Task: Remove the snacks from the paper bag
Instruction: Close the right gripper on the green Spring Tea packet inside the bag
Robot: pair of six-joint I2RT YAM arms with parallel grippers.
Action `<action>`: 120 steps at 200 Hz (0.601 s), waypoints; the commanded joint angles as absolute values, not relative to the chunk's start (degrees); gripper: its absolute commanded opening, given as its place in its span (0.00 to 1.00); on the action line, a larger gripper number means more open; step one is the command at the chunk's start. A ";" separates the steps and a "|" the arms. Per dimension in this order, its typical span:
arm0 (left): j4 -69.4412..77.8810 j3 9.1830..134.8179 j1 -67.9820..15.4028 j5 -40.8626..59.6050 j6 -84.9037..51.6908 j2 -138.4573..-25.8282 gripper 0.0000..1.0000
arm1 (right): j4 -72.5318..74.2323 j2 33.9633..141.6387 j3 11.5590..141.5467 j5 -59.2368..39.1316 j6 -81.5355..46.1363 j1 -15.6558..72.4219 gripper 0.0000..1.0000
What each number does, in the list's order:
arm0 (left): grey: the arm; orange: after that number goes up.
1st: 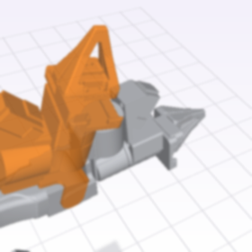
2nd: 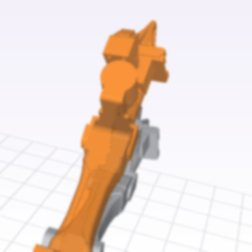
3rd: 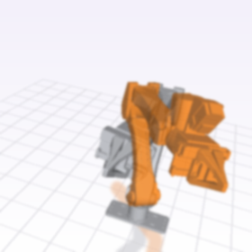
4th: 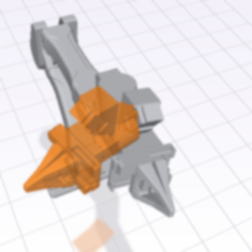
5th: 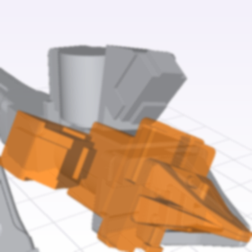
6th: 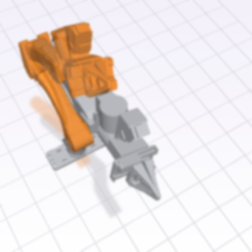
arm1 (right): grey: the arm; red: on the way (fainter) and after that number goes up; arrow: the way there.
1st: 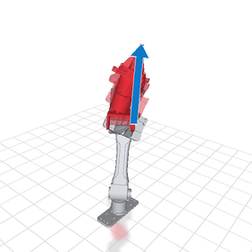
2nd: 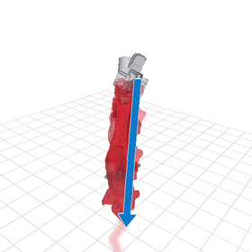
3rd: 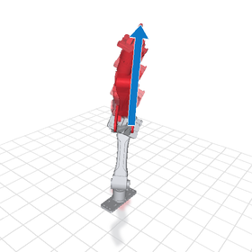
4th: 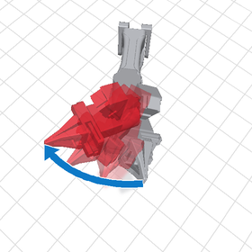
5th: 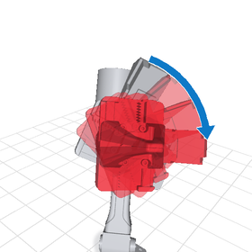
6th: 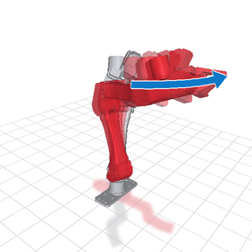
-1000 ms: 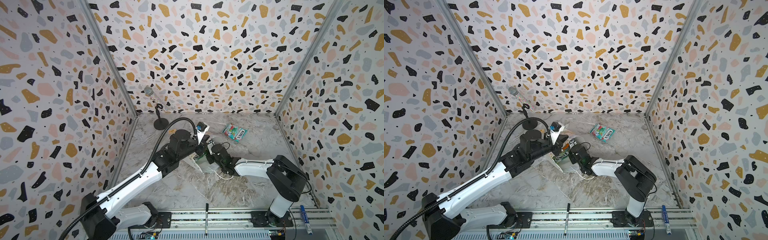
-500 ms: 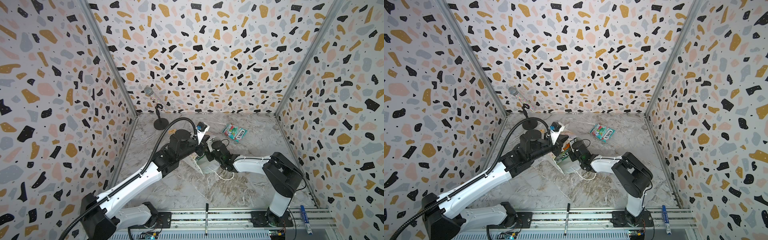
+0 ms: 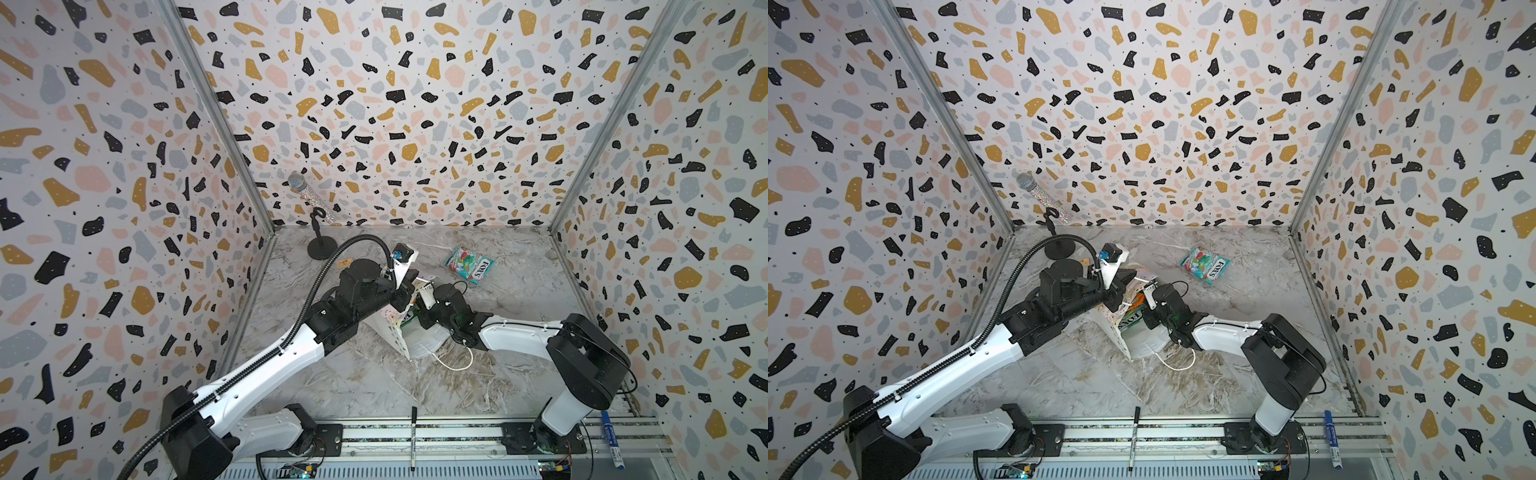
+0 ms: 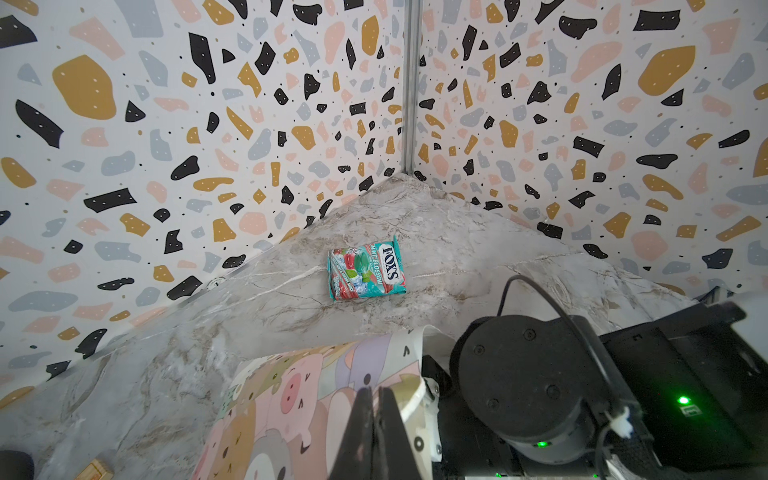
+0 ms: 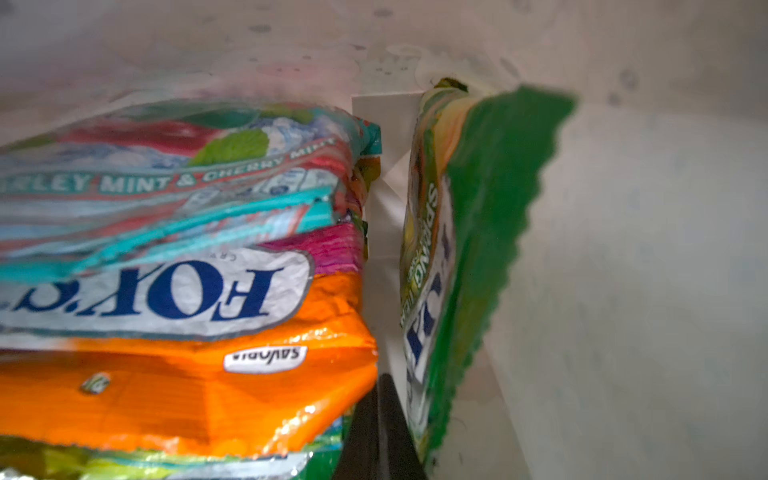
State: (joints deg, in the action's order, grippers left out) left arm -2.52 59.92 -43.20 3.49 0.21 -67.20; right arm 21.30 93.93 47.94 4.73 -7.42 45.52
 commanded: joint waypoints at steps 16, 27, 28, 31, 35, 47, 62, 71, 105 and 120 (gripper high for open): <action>-0.34 61.61 -43.40 2.37 -0.49 -66.71 0.00 | 22.96 88.97 48.38 4.22 -6.56 44.91 0.00; -0.27 61.62 -43.41 2.33 -0.44 -66.63 0.00 | 22.69 88.86 48.35 3.94 -6.76 44.91 0.00; -0.27 61.57 -43.37 2.31 -0.48 -66.63 0.00 | 22.68 88.77 48.34 3.90 -6.76 44.91 0.00; -0.33 61.61 -43.41 2.29 -0.49 -66.67 0.00 | 22.68 88.64 48.30 3.63 -6.76 44.91 0.00; -0.30 61.57 -43.42 2.18 -0.44 -66.66 0.00 | 22.69 88.45 48.25 3.25 -6.73 44.91 0.00; -0.23 61.56 -43.42 1.61 -0.62 -66.62 0.00 | 22.52 87.55 48.01 2.83 -6.76 44.99 0.00; -0.26 61.57 -43.41 1.32 -0.73 -66.72 0.00 | 22.12 86.19 47.82 2.71 -6.76 45.08 0.00; -0.29 61.60 -43.42 1.32 -0.63 -66.71 0.00 | 21.82 85.20 47.77 2.75 -6.83 45.08 0.00; -0.27 61.55 -43.40 1.41 -0.61 -66.73 0.00 | 19.79 83.00 48.10 4.15 -6.77 45.09 0.00; -0.35 61.65 -43.41 1.49 -0.64 -66.71 0.00 | 19.59 82.36 47.66 4.97 -6.76 45.48 0.16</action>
